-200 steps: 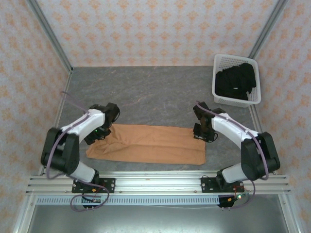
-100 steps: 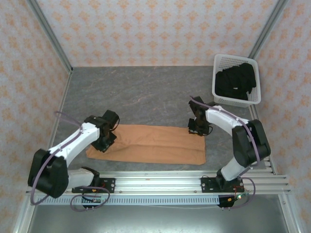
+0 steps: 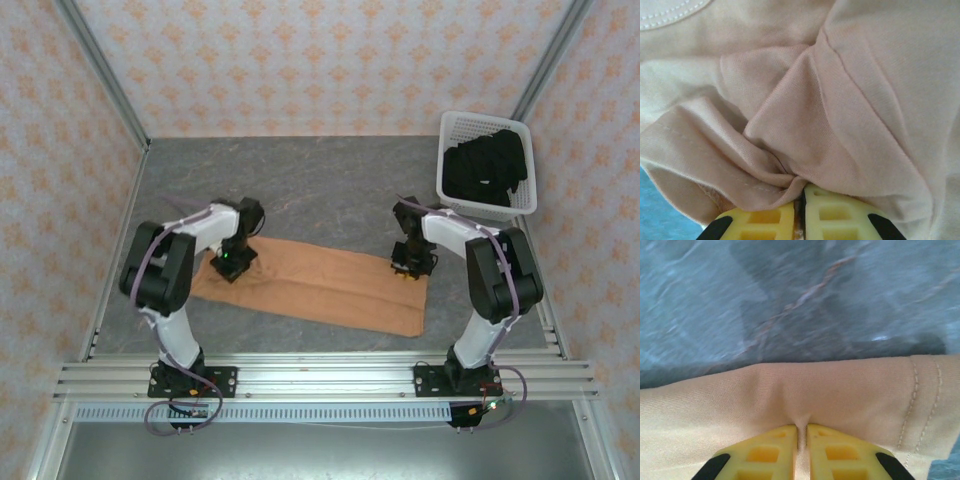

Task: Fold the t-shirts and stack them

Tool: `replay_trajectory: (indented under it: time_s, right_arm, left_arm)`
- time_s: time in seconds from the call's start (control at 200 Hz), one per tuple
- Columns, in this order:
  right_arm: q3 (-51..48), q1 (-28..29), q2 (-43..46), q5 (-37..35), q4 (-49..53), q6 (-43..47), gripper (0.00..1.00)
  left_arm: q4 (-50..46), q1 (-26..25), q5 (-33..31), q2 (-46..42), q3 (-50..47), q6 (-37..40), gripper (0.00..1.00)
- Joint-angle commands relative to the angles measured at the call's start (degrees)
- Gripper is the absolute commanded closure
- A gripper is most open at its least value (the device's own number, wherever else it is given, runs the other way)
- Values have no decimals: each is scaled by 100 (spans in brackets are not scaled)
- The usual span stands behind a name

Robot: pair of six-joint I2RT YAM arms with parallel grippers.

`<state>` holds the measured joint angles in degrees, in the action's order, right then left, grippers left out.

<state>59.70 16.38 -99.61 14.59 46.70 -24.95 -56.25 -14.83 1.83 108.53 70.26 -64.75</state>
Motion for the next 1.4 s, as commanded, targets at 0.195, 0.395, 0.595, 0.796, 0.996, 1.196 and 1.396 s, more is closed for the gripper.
replay_trajectory:
  time_s: [0.195,0.395,0.595,0.796,0.996,1.196,1.396]
  right_arm:
    - [-993,497,461,381,-267,-1513,86]
    - [-1186,1724,529,1358,-1490,-3487,83]
    - [-652,2056,257,1335,-1612,-3973,79]
    - [-99,1919,747,979,-861,-3569,63]
    - [369,1497,1634,603,17,-2886,54]
    - [-81,932,2254,1085,-23,-2115,57]
    - [-682,902,2101,1914,-56,-1356,58]
  left_arm:
    - [271,24,144,3600,5532,1017,89]
    - [1308,8,1046,5685,8711,506,86]
    - [2522,6,1141,5526,8777,357,72]
    - [1834,14,913,4227,8699,1116,49]
    - [1412,-10,1023,2154,6257,1449,46]
    - [1790,-232,1729,-175,2269,1335,48]
    - [2003,-1159,2517,-1725,-901,1024,53]
